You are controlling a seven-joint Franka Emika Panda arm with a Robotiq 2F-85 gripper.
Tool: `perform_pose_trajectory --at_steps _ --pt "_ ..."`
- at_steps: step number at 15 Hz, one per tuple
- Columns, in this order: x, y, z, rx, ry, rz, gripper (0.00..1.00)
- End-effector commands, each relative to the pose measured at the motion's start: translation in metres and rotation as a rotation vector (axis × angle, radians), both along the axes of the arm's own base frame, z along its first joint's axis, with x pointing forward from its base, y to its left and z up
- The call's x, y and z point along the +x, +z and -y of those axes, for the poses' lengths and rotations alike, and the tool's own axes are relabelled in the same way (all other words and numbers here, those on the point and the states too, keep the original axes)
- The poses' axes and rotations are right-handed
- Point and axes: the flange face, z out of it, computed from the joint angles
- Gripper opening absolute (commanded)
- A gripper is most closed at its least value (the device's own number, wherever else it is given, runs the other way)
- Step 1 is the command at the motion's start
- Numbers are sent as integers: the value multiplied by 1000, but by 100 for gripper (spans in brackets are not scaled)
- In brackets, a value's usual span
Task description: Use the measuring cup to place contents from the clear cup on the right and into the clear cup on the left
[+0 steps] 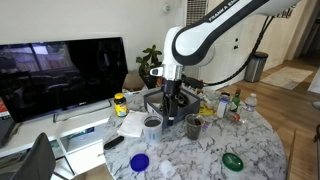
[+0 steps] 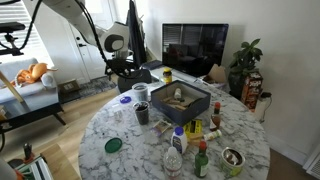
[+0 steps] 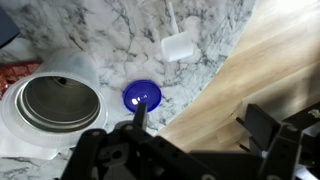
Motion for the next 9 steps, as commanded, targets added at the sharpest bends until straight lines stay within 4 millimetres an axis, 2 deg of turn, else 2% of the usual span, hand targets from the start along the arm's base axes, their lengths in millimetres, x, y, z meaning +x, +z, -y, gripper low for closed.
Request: perform_pose_trajectory --at_steps 1,9 --pt "-28 39 15 -10 -60 -5 100" --pt "-68 104 38 -74 -163 42 100"
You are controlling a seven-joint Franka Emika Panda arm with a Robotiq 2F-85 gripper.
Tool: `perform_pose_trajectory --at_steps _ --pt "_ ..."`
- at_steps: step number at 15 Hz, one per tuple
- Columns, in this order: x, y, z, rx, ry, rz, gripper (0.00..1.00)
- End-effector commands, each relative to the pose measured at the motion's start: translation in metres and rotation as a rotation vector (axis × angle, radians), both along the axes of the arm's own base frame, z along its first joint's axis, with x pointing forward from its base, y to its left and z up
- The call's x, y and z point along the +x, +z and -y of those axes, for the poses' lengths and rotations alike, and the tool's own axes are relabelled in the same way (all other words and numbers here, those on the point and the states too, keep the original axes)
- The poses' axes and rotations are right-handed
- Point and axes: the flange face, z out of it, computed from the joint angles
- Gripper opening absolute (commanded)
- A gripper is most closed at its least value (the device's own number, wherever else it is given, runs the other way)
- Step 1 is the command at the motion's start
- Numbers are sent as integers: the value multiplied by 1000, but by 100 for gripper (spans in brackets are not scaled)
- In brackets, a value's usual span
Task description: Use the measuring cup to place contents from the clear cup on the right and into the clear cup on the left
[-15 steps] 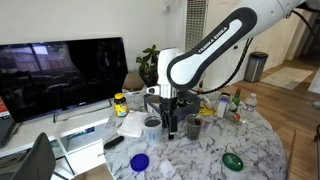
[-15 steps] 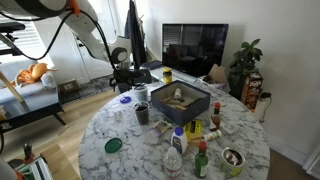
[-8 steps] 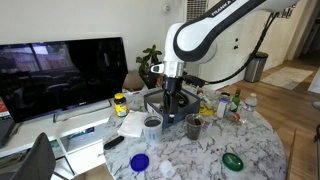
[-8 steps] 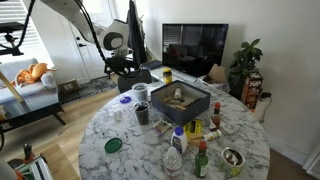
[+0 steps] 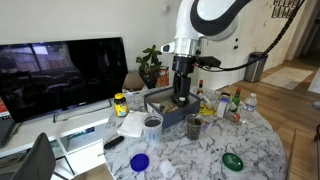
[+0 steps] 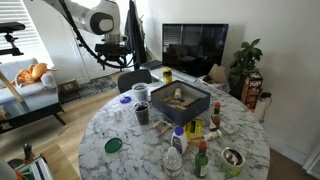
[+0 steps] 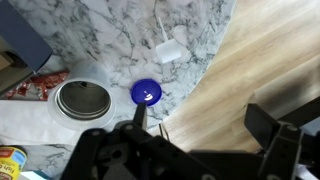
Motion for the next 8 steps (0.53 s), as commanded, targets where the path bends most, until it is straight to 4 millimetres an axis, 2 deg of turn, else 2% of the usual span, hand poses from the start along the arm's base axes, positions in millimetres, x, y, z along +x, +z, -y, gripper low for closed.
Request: perform_pose_trajectory --at_steps 1,2,3,5,8 --pt "-30 23 19 -37 -70 23 100" --pt "-32 28 24 -28 -69 29 100" --pt "-13 21 12 -13 -45 26 100" --pt "-19 30 19 -18 -55 41 100" --pt "-23 30 22 -21 -58 42 100"
